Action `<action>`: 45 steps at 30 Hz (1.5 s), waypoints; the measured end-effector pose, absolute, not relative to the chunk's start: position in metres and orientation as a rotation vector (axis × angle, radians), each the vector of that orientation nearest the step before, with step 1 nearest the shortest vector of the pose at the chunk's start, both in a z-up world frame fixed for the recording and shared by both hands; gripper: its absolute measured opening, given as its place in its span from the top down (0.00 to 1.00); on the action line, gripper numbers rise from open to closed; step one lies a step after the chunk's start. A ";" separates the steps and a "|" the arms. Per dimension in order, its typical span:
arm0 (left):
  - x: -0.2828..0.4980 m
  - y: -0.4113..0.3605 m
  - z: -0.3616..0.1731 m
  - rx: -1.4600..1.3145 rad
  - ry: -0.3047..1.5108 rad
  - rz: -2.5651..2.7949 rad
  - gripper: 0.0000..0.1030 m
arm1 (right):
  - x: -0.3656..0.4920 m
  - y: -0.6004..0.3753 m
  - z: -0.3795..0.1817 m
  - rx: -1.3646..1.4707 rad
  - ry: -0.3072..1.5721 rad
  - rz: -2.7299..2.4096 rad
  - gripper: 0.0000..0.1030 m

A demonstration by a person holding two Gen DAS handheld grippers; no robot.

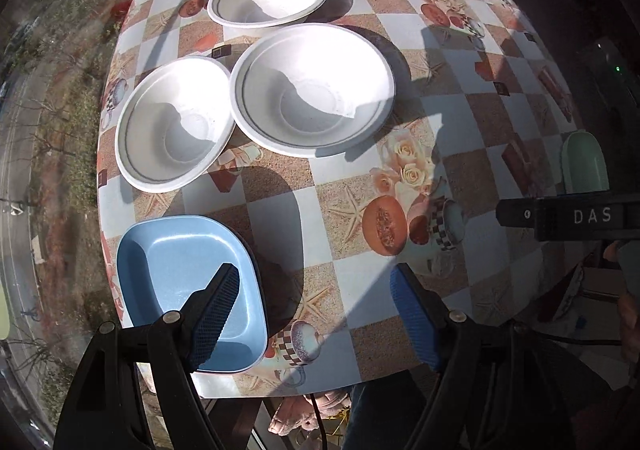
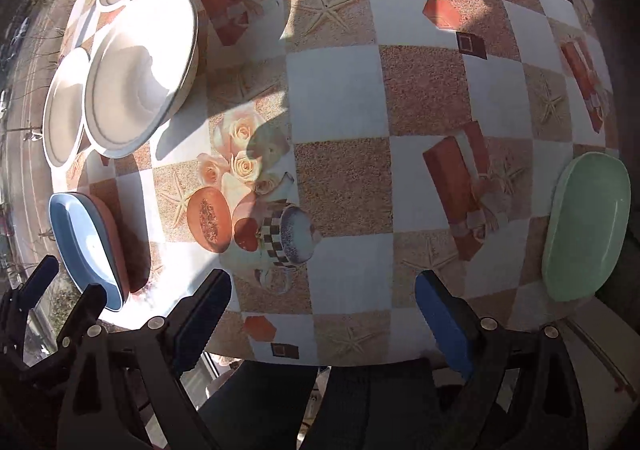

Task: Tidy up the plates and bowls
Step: 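Move the right tool to the green square plate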

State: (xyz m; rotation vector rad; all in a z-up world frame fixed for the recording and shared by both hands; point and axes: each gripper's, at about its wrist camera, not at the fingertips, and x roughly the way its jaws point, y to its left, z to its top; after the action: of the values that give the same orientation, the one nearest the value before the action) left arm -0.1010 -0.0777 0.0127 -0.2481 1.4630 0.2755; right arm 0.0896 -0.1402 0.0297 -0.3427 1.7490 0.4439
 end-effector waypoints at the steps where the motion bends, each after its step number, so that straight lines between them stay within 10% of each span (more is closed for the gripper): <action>1: -0.097 -0.082 0.012 -0.234 1.469 0.263 0.21 | 0.094 -0.147 0.031 -0.325 1.746 0.431 0.09; 45: 0.000 -0.154 -0.029 -0.087 1.659 0.085 0.21 | 0.217 -0.388 -0.024 -0.042 1.646 0.107 0.09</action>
State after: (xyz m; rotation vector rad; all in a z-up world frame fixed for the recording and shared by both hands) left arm 0.0001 -0.1542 -0.0293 -0.0869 1.6586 0.0847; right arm 0.2165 -0.3885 -0.0242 -0.0415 1.6457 0.1072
